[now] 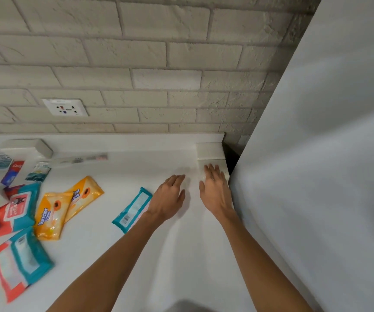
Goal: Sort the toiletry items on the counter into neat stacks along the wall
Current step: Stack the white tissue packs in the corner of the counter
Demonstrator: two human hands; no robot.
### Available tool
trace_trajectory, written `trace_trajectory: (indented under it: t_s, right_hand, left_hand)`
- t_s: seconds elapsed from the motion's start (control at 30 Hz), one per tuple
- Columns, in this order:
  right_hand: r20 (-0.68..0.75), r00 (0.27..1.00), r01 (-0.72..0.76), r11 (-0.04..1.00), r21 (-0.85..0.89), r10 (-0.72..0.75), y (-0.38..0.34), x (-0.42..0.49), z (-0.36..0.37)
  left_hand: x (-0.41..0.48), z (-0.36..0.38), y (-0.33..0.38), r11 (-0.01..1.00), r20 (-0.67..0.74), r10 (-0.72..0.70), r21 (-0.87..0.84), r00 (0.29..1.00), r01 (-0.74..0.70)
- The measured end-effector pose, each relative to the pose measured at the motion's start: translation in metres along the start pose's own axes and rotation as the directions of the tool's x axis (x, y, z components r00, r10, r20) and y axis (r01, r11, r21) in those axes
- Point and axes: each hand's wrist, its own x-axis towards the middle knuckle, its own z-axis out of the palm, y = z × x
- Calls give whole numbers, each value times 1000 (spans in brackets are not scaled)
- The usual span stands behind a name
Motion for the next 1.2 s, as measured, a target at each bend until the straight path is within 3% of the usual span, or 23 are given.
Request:
trace_trajectory:
  t_s: [0.23, 0.53, 0.9, 1.2]
  right_hand:
    - [-27, 998, 56, 987, 148, -52, -80, -36, -2]
    - [122, 985, 85, 964, 252, -118, -220, -97, 15]
    - [215, 962, 104, 952, 287, -170, -404, -167, 59]
    - [210, 954, 125, 918, 376, -216, -512, -149, 79]
  left_hand:
    - [-76, -46, -50, 989, -120, -128, -87, 985, 118]
    - [-186, -91, -154, 949, -200, -312, -117, 929, 294]
    - [-319, -151, -303, 821, -93, -563, -178, 821, 543]
    - [-347, -193, -384, 794, -251, -603, -284, 757, 538]
